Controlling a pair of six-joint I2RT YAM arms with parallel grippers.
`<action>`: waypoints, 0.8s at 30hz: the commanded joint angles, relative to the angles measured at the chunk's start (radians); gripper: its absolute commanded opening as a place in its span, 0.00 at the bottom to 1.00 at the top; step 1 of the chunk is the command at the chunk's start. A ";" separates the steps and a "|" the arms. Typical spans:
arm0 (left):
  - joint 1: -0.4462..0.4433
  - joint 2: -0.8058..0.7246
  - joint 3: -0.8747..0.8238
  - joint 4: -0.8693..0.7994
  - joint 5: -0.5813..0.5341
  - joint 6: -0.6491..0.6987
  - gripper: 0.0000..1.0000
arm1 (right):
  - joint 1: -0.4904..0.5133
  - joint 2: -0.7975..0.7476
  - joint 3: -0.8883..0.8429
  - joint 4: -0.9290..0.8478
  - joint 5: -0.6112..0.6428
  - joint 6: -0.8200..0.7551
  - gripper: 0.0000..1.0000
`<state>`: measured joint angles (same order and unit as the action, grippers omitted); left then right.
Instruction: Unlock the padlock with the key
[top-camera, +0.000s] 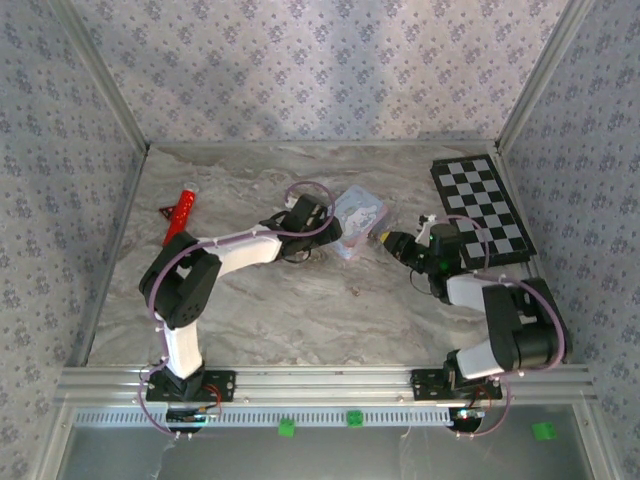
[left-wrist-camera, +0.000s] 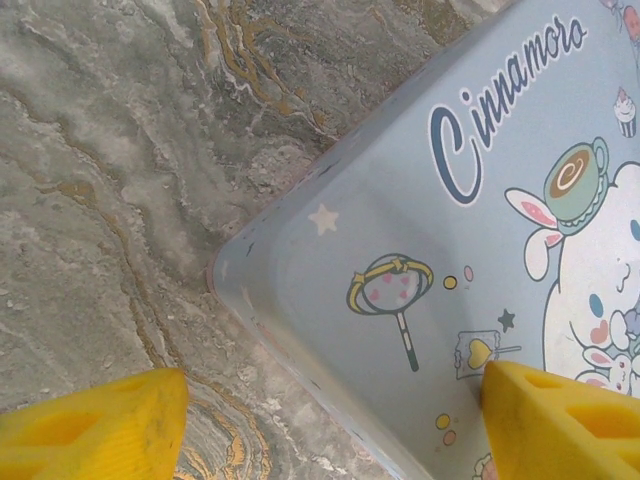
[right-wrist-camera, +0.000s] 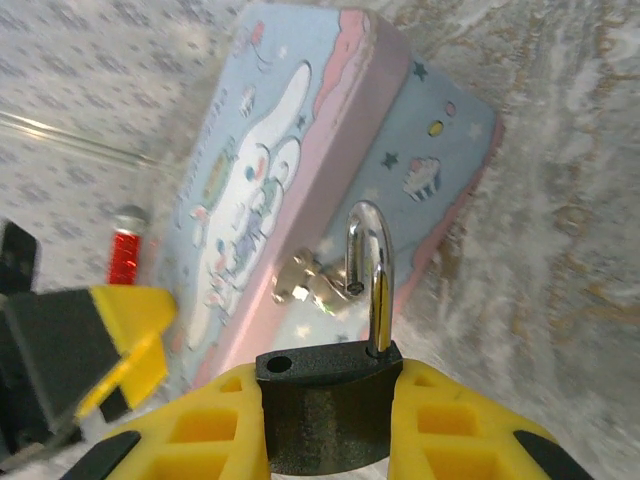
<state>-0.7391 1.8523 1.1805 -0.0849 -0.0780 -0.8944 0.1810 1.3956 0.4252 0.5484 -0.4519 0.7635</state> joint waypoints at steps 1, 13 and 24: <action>0.002 0.035 -0.018 -0.261 0.042 0.091 0.78 | 0.038 -0.108 0.064 -0.374 0.077 -0.195 0.24; 0.030 -0.252 -0.124 -0.311 0.031 0.273 0.85 | 0.303 -0.242 0.193 -0.961 0.297 -0.328 0.25; 0.156 -0.669 -0.479 -0.212 -0.031 0.299 0.89 | 0.431 -0.010 0.318 -1.027 0.359 -0.377 0.26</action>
<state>-0.5934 1.2537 0.7467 -0.3145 -0.0841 -0.6174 0.5991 1.3407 0.7013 -0.4343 -0.1230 0.4175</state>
